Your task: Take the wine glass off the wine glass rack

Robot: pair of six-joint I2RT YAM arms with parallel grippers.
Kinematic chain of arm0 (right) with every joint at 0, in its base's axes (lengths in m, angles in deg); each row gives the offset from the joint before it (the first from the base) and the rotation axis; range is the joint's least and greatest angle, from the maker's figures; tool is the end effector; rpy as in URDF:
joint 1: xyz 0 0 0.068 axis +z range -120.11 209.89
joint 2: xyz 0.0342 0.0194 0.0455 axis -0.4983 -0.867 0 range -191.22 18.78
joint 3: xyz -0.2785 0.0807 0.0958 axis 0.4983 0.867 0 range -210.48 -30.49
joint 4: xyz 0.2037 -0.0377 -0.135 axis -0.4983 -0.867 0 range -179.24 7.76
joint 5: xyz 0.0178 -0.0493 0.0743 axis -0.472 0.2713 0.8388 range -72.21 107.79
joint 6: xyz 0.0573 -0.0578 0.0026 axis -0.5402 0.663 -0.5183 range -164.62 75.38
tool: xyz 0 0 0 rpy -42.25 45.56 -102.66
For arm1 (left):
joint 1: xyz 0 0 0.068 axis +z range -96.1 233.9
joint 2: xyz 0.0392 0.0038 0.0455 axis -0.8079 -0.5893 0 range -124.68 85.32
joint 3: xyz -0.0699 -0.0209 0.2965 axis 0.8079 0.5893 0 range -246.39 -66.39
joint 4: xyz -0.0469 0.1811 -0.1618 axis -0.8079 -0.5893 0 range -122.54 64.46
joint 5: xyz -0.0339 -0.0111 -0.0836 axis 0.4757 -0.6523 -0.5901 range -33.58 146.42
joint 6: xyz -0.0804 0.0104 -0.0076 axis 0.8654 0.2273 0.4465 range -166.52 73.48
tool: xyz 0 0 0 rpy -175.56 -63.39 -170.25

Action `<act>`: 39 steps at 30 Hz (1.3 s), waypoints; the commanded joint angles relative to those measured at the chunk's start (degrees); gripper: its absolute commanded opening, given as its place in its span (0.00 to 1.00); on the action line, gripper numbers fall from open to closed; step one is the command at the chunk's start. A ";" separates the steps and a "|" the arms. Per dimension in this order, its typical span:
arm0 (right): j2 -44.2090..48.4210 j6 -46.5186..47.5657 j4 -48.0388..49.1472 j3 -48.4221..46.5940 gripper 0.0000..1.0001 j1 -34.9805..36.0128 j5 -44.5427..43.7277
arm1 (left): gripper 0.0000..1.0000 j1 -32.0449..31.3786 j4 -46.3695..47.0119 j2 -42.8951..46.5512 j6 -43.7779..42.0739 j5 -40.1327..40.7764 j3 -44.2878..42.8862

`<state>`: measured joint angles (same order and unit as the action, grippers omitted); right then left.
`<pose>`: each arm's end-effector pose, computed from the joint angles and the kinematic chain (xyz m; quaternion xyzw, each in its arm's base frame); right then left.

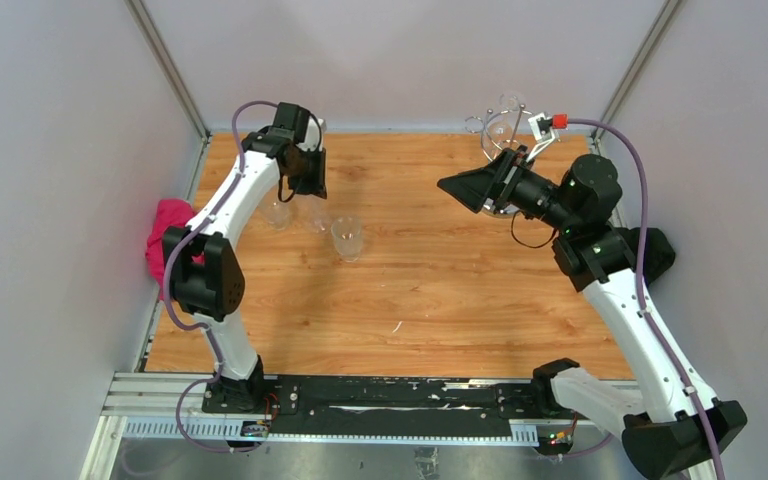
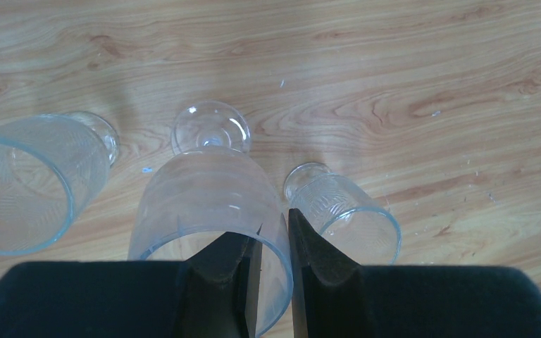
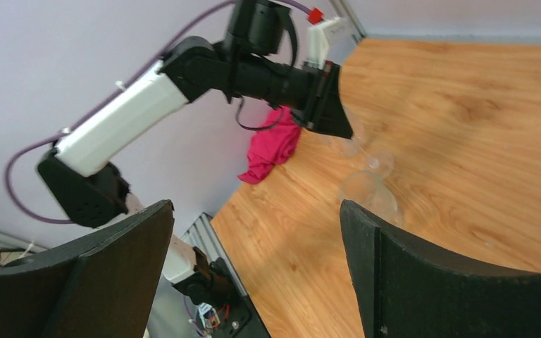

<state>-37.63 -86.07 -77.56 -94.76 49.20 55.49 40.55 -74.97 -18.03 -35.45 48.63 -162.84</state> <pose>0.1760 0.1074 0.4804 -0.1337 0.6294 0.5477 0.5347 0.3907 -0.1025 0.3151 0.0386 0.9543 -0.1246 0.2688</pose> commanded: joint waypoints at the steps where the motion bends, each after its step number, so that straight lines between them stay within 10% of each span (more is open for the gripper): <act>1: 0.04 5.84 -8.37 -0.60 0.92 -0.81 -3.54 | 0.00 -0.59 0.39 -0.39 -0.53 0.72 -0.66; 39: -0.66 5.54 -7.76 0.68 0.92 -0.85 -3.73 | 0.00 -0.89 0.48 -1.36 -0.69 2.51 4.47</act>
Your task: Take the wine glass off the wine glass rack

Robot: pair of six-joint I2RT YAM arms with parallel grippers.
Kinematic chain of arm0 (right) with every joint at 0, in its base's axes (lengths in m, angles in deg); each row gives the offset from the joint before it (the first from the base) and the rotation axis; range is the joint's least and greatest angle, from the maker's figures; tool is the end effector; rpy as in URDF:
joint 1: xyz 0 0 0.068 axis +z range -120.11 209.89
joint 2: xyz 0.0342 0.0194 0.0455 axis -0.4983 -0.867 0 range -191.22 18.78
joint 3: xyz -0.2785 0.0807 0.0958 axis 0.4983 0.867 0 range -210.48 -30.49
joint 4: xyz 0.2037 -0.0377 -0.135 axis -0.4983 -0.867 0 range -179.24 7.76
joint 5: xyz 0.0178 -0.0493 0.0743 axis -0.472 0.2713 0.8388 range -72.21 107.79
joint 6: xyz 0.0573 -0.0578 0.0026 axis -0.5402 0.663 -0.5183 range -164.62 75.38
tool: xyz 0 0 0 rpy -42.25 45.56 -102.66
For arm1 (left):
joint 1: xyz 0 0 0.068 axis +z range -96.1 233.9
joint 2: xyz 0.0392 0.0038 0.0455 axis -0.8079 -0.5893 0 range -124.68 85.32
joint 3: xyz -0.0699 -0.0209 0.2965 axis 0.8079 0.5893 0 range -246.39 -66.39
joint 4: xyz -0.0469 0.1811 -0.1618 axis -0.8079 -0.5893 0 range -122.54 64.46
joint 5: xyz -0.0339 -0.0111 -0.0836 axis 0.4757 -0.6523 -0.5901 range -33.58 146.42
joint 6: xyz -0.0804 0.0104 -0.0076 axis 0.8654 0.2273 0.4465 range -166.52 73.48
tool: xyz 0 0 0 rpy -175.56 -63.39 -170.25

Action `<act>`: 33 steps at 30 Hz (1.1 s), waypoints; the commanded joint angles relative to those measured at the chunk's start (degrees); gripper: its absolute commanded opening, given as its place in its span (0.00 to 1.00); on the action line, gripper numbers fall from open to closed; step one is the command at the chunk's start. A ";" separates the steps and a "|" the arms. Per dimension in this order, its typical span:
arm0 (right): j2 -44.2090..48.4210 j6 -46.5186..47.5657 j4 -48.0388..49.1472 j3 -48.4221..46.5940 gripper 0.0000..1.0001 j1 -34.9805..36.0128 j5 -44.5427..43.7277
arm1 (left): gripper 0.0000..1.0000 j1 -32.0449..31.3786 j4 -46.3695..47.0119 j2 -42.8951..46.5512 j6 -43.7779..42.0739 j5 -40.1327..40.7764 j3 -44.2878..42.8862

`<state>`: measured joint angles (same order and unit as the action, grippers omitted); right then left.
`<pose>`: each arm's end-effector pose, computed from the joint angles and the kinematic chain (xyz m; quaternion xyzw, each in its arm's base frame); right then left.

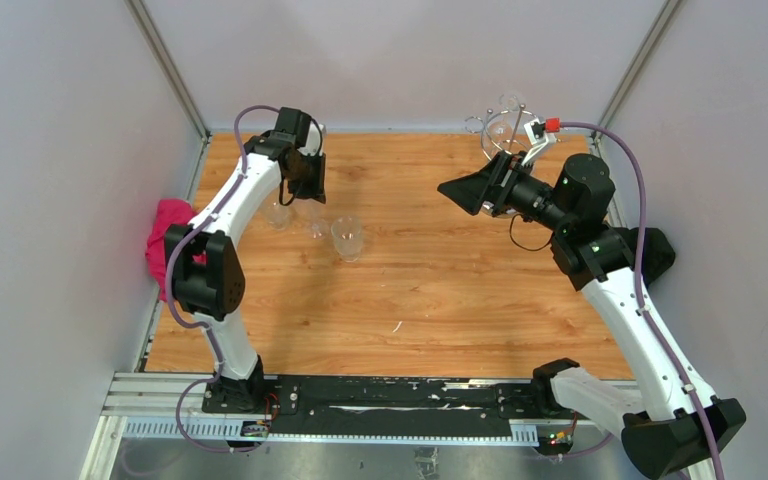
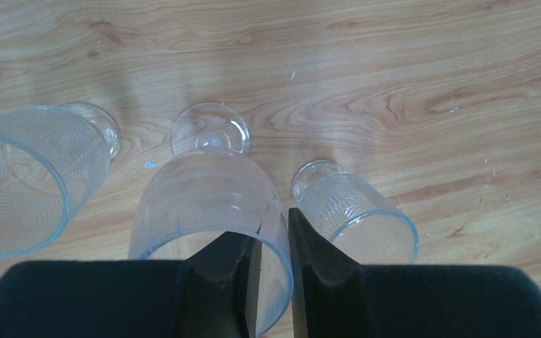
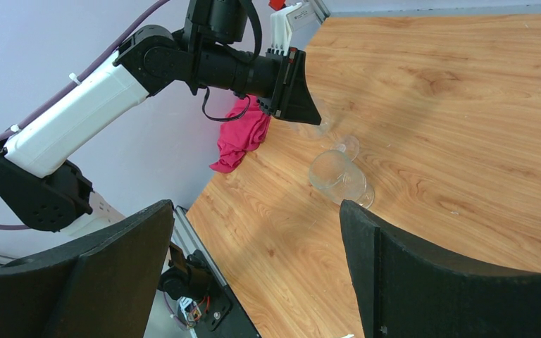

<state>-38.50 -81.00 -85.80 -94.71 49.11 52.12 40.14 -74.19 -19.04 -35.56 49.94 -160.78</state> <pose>0.1872 0.1075 0.4590 -0.1146 0.6801 0.5033 0.5207 0.3920 -0.1041 0.2979 0.0387 0.9605 -0.1109 0.2522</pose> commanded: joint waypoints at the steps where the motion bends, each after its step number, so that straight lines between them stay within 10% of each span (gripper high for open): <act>1: 0.19 0.46 0.48 0.68 0.92 -0.74 -0.30 | 0.00 -0.48 -0.31 -0.11 -0.59 1.39 2.59; 18: 0.44 0.06 0.79 1.19 0.93 -0.76 0.43 | 0.43 -0.56 -1.63 4.91 -0.06 6.02 2.51; 33: 0.25 0.10 1.06 1.56 0.93 -0.77 0.45 | 0.50 -0.59 -2.20 7.34 1.12 3.06 -2.28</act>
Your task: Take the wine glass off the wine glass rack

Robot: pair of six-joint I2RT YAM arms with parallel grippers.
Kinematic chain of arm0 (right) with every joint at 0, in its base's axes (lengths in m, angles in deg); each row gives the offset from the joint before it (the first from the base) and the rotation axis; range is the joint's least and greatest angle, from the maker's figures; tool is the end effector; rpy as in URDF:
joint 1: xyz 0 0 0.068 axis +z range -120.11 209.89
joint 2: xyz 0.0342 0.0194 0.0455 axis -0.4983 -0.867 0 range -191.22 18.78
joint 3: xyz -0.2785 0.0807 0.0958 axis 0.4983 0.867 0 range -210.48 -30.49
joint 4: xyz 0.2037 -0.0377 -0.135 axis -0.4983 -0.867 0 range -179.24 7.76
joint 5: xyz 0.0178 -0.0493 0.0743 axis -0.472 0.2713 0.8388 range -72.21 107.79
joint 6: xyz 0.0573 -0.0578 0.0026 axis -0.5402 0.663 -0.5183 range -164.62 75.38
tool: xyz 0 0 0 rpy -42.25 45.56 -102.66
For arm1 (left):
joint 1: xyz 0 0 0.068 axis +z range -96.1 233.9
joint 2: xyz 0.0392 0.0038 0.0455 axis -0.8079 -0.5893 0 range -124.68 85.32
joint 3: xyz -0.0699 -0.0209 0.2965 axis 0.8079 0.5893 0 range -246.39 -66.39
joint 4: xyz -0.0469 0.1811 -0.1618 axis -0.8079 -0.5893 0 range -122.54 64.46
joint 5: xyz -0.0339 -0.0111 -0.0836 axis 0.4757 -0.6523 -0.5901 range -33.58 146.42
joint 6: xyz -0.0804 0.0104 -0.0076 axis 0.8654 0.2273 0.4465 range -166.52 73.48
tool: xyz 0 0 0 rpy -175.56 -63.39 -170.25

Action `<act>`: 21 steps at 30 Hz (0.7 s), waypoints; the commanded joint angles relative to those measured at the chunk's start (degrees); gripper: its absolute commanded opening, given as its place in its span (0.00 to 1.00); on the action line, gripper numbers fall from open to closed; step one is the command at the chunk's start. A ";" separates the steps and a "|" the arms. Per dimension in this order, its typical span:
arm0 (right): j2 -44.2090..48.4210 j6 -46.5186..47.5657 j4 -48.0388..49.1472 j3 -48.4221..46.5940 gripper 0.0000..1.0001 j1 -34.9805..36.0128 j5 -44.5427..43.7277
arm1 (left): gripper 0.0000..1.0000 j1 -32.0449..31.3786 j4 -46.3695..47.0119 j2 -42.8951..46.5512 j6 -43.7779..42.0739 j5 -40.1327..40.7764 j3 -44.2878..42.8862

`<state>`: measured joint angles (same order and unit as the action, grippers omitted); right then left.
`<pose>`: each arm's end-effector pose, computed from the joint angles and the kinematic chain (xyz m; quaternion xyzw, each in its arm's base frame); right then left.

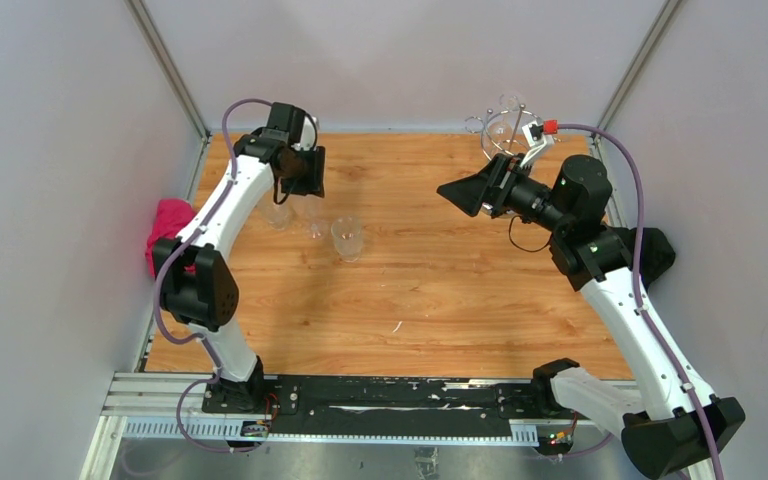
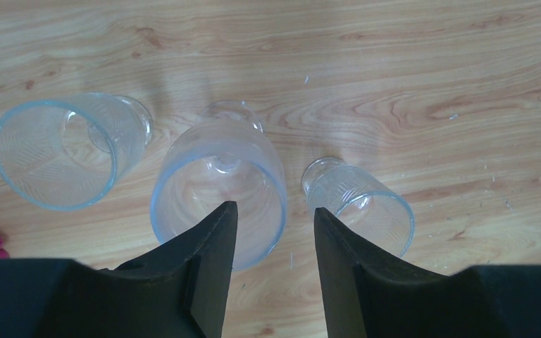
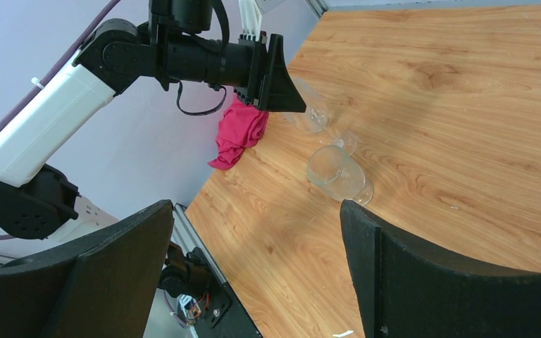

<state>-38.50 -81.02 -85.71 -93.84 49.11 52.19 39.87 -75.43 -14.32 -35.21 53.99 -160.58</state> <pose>0.1884 0.1080 0.4538 -0.1128 0.6845 0.5029 0.5156 0.3742 -0.0965 0.3258 0.0289 0.9539 -0.0851 0.2862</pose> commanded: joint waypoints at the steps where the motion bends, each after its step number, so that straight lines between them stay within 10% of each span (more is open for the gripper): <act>1: 0.24 0.29 0.95 0.59 0.93 -0.77 0.31 | 0.50 -0.39 -1.06 3.02 0.81 -0.99 -3.06; 14: -3.77 6.23 -5.96 -5.80 0.92 -0.85 -4.70 | 0.53 -1.24 -4.04 10.41 0.77 0.78 -15.06; 21: -11.90 15.44 -19.84 -22.31 0.89 -1.36 -18.06 | 0.60 -2.42 22.81 26.15 7.79 -12.77 3.47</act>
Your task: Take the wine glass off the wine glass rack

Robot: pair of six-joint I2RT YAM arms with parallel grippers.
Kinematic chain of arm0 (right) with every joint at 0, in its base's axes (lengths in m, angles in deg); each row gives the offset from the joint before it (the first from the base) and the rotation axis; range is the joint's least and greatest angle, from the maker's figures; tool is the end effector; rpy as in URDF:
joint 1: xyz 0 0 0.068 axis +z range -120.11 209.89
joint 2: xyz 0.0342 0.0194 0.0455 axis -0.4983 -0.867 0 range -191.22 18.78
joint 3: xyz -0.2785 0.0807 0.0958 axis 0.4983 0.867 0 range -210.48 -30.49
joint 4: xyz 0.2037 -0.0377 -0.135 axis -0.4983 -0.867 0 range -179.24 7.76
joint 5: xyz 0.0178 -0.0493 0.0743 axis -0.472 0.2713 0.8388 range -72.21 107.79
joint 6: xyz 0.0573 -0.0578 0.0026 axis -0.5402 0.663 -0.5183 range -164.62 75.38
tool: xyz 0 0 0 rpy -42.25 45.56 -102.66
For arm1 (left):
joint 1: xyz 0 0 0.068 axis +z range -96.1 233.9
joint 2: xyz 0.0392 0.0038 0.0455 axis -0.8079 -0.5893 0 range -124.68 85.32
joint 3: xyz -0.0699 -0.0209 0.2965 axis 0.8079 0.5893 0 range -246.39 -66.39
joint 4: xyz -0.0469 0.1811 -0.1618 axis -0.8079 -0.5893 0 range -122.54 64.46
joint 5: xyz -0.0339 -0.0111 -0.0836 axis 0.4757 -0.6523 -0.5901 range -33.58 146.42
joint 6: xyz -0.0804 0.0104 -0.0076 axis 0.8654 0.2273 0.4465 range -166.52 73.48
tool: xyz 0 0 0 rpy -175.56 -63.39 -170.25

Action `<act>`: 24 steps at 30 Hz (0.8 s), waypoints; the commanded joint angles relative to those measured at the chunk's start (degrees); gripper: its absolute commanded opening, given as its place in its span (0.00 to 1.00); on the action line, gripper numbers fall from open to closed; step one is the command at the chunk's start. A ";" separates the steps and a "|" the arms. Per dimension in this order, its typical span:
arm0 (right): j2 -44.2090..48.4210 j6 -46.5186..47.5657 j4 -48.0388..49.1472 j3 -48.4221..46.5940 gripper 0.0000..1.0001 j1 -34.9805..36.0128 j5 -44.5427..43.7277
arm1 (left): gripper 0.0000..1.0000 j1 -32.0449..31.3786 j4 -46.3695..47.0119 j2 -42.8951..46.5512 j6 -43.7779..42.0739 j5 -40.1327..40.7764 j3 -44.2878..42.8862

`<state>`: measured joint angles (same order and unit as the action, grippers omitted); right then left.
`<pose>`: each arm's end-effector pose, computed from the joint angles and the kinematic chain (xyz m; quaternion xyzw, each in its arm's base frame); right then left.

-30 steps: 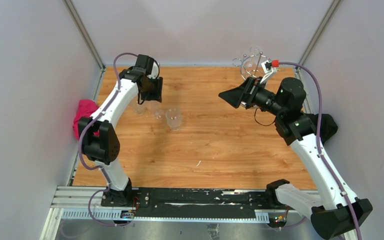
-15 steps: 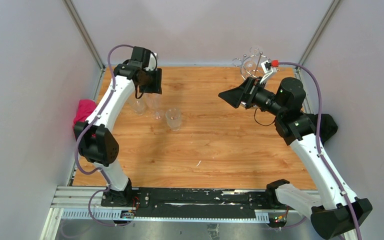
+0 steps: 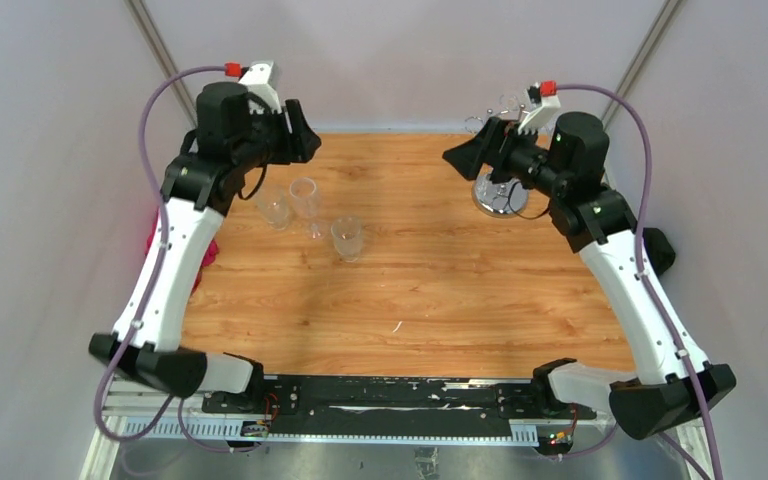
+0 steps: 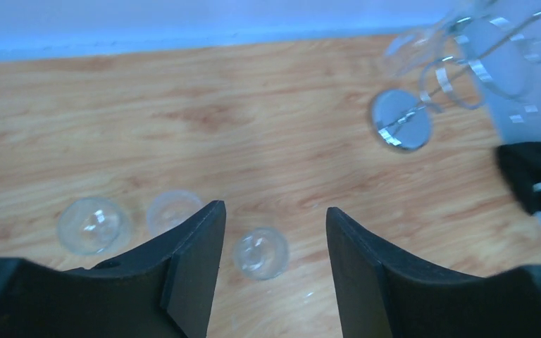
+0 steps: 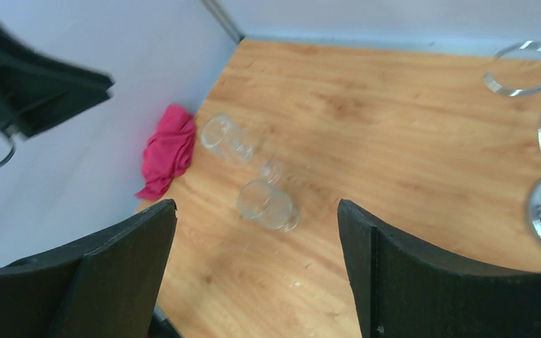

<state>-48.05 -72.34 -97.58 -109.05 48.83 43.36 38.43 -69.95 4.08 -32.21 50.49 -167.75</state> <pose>0.2296 0.1110 0.4838 -0.0966 0.7204 0.4125 0.5491 0.2884 -0.0873 0.4835 0.0365 0.8385 -0.1812 0.5125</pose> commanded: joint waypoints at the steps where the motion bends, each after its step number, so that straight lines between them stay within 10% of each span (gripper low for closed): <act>1: -3.36 7.66 -9.04 -8.82 0.89 -1.09 -11.63 | 0.62 -1.19 22.88 10.33 6.07 -11.93 15.26; 6: -9.57 12.36 -15.00 -17.29 0.88 -1.45 -23.32 | 0.67 -2.04 43.87 20.12 12.76 -16.93 30.89; 24: -27.41 17.69 -19.30 -30.68 0.87 -5.81 -39.55 | 0.67 -2.47 40.00 24.92 9.37 -13.64 33.06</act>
<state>-73.86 -55.86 -115.59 -136.22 44.85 6.61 36.40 -30.67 28.32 -21.74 36.11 -135.45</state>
